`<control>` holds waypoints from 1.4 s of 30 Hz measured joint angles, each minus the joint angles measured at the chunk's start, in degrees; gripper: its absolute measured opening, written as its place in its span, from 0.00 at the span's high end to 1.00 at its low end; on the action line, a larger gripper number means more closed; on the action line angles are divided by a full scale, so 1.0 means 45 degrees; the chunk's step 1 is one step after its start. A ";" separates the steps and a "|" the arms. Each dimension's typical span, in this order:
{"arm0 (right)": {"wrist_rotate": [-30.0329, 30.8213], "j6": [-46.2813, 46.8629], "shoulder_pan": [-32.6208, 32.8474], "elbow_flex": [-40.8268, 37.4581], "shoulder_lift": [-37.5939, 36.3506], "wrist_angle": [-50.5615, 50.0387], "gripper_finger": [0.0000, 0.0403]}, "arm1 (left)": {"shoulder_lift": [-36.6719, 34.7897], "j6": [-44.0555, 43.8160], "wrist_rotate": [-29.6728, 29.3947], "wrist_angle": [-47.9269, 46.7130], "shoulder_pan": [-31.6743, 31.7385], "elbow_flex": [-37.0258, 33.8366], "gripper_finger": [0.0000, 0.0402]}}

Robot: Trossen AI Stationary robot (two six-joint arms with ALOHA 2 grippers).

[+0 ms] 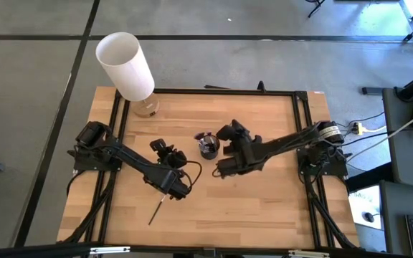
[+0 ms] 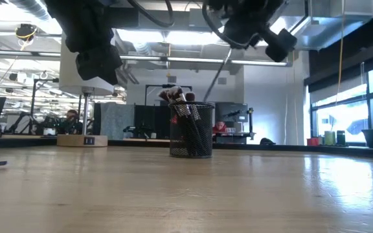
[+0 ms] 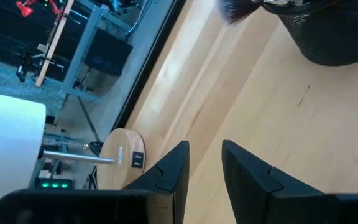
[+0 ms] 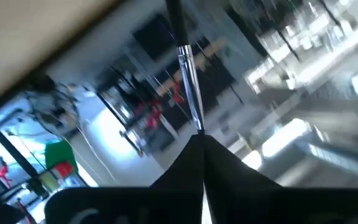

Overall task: Pick & Place Makeup Brushes
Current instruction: Put the eyeshadow brush into the makeup brush holder

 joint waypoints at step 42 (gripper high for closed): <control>-0.9054 1.2334 -0.1215 -0.0811 -0.3530 0.4500 0.67 | 0.0000 0.1344 0.9180 0.3400 -0.1263 -0.0005 0.82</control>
